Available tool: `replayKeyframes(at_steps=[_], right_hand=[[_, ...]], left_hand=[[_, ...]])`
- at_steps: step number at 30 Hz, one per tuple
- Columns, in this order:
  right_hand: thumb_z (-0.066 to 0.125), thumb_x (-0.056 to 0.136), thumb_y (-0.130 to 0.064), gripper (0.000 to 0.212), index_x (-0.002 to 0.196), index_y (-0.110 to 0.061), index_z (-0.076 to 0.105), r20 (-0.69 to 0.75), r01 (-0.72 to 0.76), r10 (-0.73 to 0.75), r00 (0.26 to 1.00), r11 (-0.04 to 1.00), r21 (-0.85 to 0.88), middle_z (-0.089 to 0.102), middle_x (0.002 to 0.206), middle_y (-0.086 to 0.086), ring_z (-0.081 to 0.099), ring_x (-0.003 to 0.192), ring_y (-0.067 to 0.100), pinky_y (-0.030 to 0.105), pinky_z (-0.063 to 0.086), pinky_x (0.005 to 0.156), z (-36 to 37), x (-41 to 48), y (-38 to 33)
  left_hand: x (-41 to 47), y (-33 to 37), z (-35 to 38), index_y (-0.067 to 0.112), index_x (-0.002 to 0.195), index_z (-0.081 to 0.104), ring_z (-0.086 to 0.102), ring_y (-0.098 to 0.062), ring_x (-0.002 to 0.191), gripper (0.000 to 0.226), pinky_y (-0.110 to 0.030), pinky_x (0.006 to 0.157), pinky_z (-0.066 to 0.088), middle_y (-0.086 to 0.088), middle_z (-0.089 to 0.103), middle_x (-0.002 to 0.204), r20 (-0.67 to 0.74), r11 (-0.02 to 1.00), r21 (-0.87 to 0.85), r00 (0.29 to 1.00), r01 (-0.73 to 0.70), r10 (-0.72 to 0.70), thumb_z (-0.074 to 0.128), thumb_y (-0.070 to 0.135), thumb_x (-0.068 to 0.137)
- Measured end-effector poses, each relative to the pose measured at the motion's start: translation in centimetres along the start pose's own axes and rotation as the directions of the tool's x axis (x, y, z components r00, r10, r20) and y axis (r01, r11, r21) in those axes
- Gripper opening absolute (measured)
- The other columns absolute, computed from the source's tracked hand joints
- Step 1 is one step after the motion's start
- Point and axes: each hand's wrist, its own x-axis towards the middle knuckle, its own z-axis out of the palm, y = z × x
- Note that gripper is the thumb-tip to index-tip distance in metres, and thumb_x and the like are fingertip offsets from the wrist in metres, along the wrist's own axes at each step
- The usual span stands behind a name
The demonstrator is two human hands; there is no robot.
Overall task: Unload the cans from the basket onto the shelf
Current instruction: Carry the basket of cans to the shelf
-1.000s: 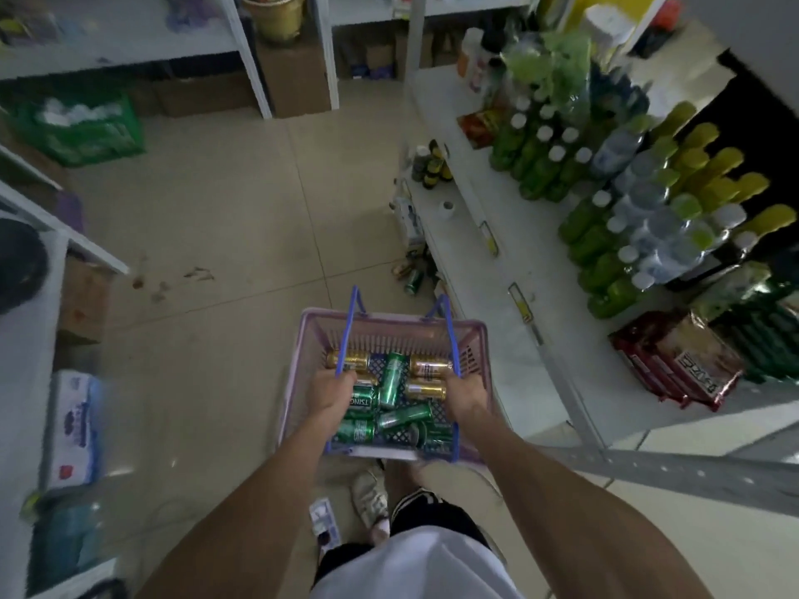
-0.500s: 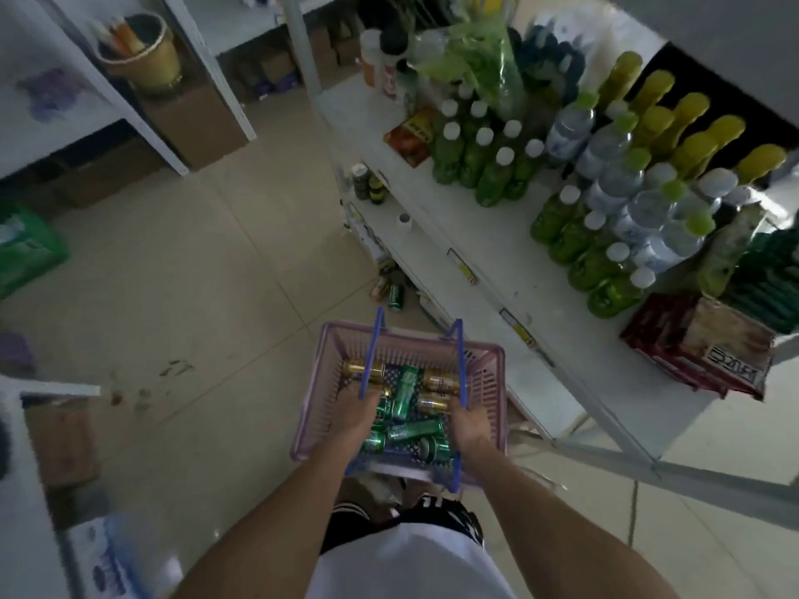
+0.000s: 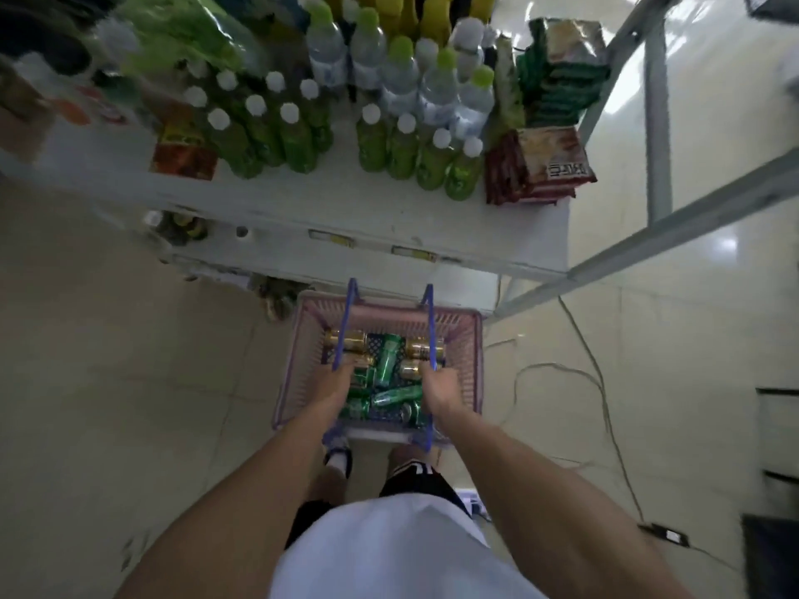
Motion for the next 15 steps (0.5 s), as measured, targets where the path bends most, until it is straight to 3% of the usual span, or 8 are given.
replayKeyframes(at_steps=[4, 9, 11, 15], right_hand=[[0.052, 0.104, -0.029, 0.028, 0.097, -0.004, 0.059, -0.065, -0.038, 0.047, 0.997, 0.992, 0.124, 0.045, 0.068, 0.002, 0.042, 0.058, 0.016, 0.031, 0.034, 0.055, 0.4, 0.3, 1.6], [0.053, 0.103, -0.031, 0.029, 0.097, -0.004, 0.060, -0.097, -0.094, 0.110, 0.989, 0.983, 0.157, 0.048, 0.071, 0.004, 0.043, 0.060, 0.016, 0.032, 0.035, 0.055, 0.8, 3.1, 4.2], [0.054, 0.102, -0.033, 0.028, 0.091, -0.008, 0.058, -0.104, -0.103, 0.120, 0.987, 0.982, 0.160, 0.048, 0.071, 0.005, 0.044, 0.059, 0.016, 0.029, 0.034, 0.052, 1.5, 4.9, 5.0], [0.056, 0.101, -0.034, 0.028, 0.097, -0.006, 0.061, -0.129, -0.092, 0.118, 0.985, 0.978, 0.188, 0.053, 0.073, 0.007, 0.047, 0.061, 0.019, 0.031, 0.034, 0.054, 3.3, 10.1, 6.5]], left_hand=[[-0.3, 0.0, 0.2, 0.014, 0.068, 0.037, 0.024, -0.017, 0.051, 0.032, -0.030, 0.051, 0.017, -0.003, 0.027, 0.060, 0.043, 0.991, 0.088, 0.995, -0.098, 0.094, 0.052, 0.017, 0.096], [2.1, -1.4, 1.6, 0.010, 0.083, 0.052, 0.033, -0.017, 0.054, 0.015, -0.031, 0.050, 0.023, -0.003, 0.038, 0.063, 0.026, 0.994, 0.100, 0.998, -0.054, 0.052, 0.054, 0.019, 0.096], [4.2, -2.3, 2.5, 0.010, 0.085, 0.054, 0.035, -0.018, 0.053, 0.018, -0.031, 0.051, 0.026, -0.003, 0.040, 0.061, 0.011, 0.995, 0.096, 0.999, -0.037, 0.036, 0.055, 0.023, 0.096], [9.8, -4.0, 4.4, 0.011, 0.086, 0.059, 0.033, -0.017, 0.049, 0.019, -0.030, 0.050, 0.028, -0.002, 0.038, 0.058, 0.018, 0.997, 0.075, 1.000, 0.007, -0.009, 0.061, 0.029, 0.094]])
